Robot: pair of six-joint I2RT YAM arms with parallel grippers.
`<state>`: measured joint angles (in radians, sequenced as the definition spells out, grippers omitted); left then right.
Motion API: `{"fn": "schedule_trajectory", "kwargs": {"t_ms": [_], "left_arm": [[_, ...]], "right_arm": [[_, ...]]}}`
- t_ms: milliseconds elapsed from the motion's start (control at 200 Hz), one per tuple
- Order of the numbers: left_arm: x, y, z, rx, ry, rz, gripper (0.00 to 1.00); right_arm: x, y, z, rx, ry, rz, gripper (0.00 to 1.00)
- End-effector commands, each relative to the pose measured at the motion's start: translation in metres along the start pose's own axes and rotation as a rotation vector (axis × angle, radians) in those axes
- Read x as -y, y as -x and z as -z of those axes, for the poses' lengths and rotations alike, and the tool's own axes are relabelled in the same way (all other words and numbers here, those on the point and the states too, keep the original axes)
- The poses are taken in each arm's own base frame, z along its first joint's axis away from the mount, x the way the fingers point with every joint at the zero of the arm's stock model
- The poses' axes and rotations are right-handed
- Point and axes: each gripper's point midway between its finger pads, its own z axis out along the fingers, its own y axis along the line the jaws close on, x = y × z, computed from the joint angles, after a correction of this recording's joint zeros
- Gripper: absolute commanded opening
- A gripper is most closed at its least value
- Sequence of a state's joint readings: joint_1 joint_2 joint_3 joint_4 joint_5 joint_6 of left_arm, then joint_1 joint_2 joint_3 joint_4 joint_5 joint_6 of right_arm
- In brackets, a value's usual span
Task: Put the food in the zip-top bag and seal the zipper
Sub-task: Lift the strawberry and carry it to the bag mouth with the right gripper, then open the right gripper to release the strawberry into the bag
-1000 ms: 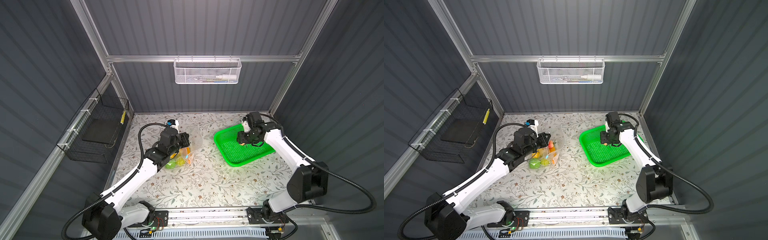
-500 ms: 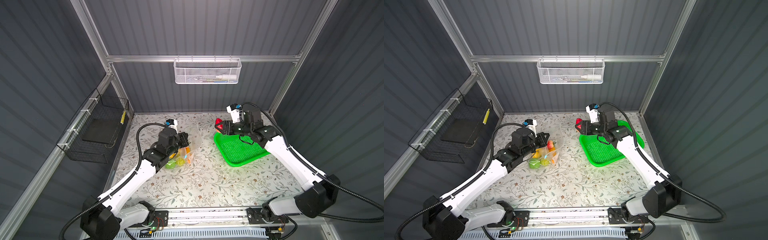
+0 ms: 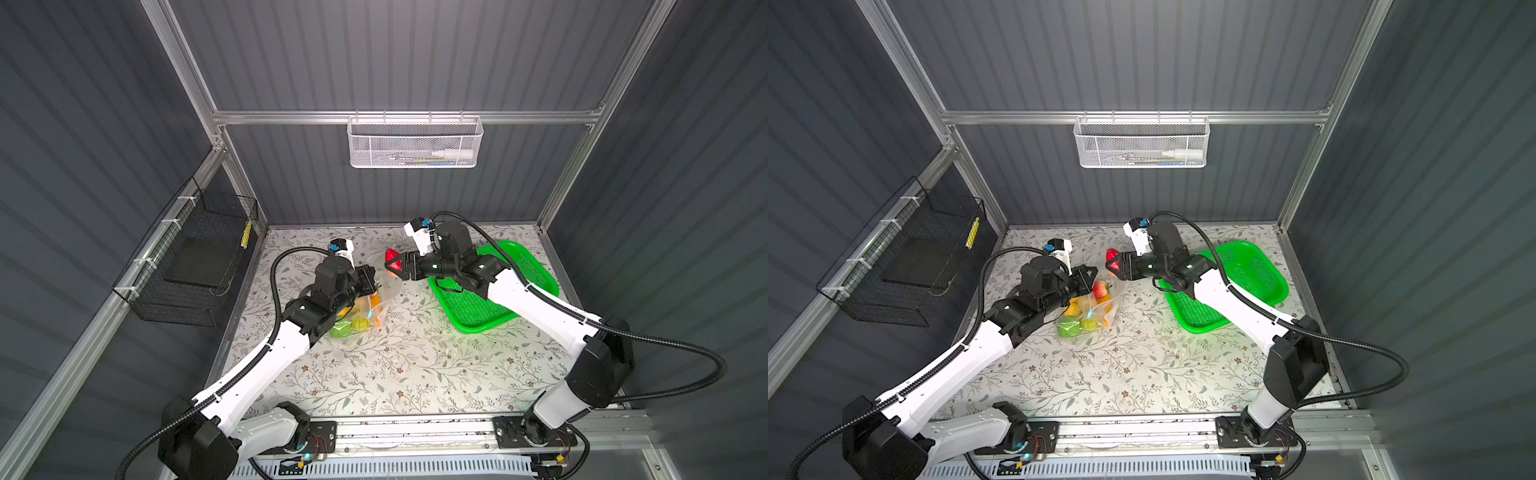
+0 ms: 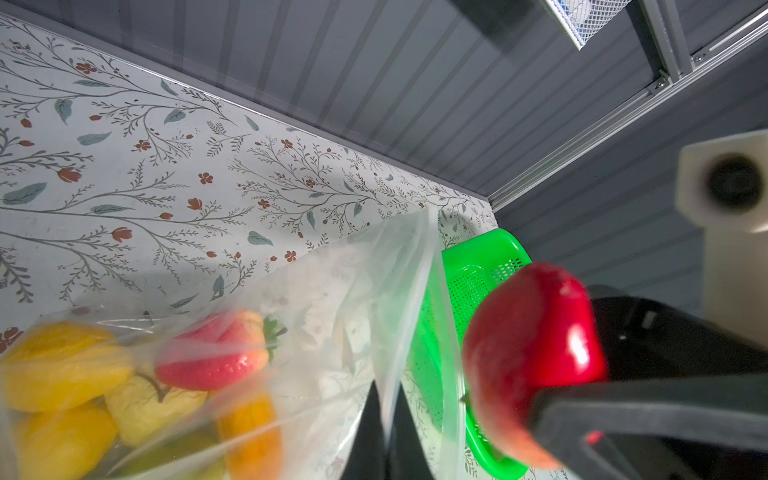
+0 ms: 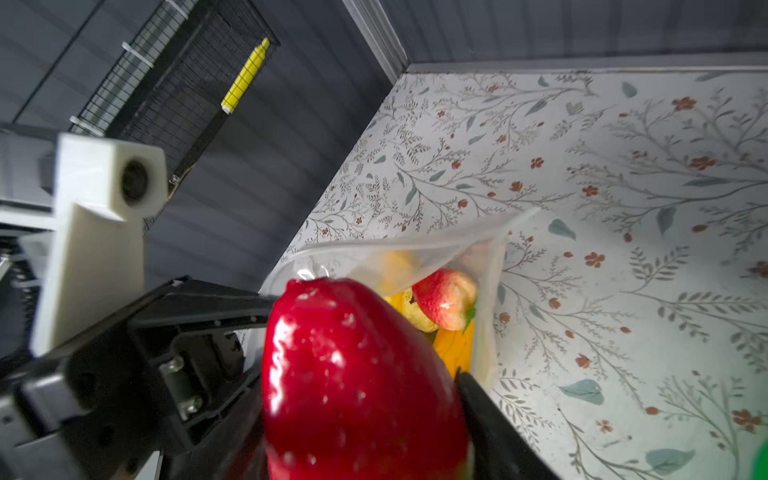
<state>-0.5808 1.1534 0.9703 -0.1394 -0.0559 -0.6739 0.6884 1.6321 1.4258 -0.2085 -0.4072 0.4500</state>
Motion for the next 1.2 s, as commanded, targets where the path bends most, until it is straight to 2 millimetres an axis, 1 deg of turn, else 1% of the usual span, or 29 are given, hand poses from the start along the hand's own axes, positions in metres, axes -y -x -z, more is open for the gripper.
{"fn": "schedule_trajectory", "kwargs": {"t_ms": [0, 180, 240, 255, 340, 465, 565, 630, 685, 885, 1041, 1196], "left_arm": [[0.007, 0.014, 0.013, 0.040, -0.010, -0.007, 0.00], [0.008, 0.014, 0.013, 0.039, -0.012, -0.009, 0.00], [0.009, 0.014, 0.013, 0.038, -0.014, -0.010, 0.00], [0.008, 0.014, 0.013, 0.037, -0.014, -0.009, 0.00], [0.008, 0.014, 0.013, 0.037, -0.013, -0.009, 0.00], [0.007, 0.013, 0.013, 0.036, -0.011, -0.009, 0.00], [0.007, 0.013, 0.013, 0.036, -0.010, -0.009, 0.00], [0.007, 0.013, 0.013, 0.036, -0.009, -0.005, 0.00], [0.007, 0.012, 0.012, 0.035, -0.008, -0.005, 0.00], [0.006, 0.012, 0.011, 0.032, -0.009, -0.003, 0.00], [0.006, 0.012, 0.011, 0.033, -0.009, -0.003, 0.00], [0.007, 0.013, 0.012, 0.036, -0.009, -0.001, 0.00]], "right_arm": [[-0.011, 0.002, -0.012, 0.005, 0.019, 0.004, 0.46], [-0.002, -0.018, -0.035, -0.053, -0.026, 0.000, 0.46], [0.002, -0.025, -0.041, -0.077, -0.041, -0.001, 0.42], [0.008, -0.025, -0.042, -0.071, -0.076, 0.000, 0.42], [0.017, -0.032, -0.050, -0.102, -0.122, -0.002, 0.41], [0.025, -0.038, -0.057, -0.127, -0.159, -0.004, 0.46], [0.026, -0.040, -0.059, -0.138, -0.185, 0.012, 0.54], [0.025, -0.039, -0.059, -0.140, -0.196, 0.025, 0.62], [0.024, -0.038, -0.058, -0.143, -0.198, 0.032, 0.67], [0.010, -0.031, -0.050, -0.126, -0.163, 0.041, 0.79], [-0.005, -0.014, -0.035, -0.079, -0.133, 0.063, 0.81], [-0.020, 0.006, -0.011, -0.010, -0.122, 0.095, 0.82]]}}
